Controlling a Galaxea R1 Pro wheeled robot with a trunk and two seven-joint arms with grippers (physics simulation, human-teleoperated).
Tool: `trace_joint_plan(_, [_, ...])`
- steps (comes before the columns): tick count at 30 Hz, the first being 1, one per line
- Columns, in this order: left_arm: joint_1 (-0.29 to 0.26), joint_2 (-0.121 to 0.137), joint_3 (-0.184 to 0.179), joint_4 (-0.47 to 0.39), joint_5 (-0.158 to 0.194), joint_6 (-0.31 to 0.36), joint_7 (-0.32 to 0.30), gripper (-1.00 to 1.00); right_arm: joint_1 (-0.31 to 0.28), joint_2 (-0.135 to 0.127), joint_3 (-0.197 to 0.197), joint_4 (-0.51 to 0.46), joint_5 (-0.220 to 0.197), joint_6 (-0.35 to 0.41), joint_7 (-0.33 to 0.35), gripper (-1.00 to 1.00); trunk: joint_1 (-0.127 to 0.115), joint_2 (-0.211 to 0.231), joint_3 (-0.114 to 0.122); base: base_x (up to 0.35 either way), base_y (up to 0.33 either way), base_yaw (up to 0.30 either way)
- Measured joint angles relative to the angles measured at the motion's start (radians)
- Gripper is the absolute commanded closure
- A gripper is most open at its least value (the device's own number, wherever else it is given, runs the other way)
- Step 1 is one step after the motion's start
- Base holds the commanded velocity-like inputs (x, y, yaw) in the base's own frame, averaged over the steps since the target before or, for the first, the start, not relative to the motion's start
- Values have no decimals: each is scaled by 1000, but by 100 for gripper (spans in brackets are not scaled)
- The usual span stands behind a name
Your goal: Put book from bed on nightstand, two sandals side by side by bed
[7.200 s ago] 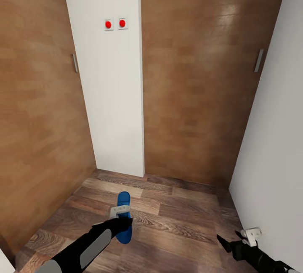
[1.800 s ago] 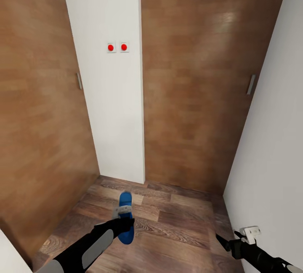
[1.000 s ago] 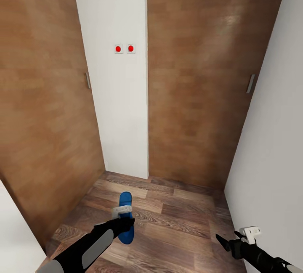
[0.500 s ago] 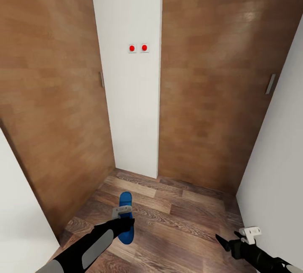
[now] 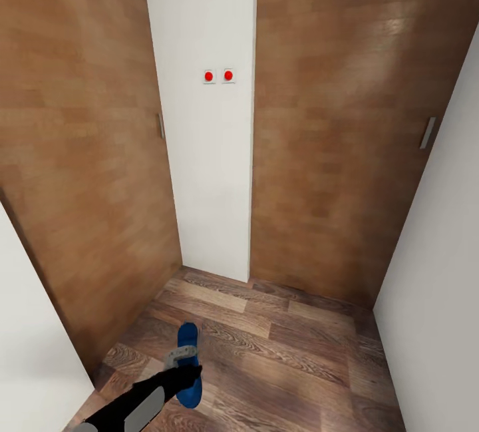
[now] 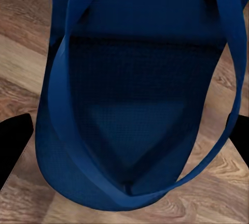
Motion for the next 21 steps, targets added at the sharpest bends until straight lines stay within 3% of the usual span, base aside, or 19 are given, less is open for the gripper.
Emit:
trace_joint_plan(6, [0, -16, -3, 137, 1, -66, -64, 100, 0, 0, 0, 28, 1, -18, 1, -100, 0, 0, 0, 0, 0, 0])
trace_joint_plan(10, [21, -34, 0, 225, 0, -162, -72, 100, 0, 0, 0, 31, 2, -23, 1, -100, 0, 0, 0, 0, 0, 0])
trace_joint_plan(21, [29, -56, 0, 251, 0, -199, -72, 100, 0, 0, 0, 31, 2, -23, 1, -100, 0, 0, 0, 0, 0, 0])
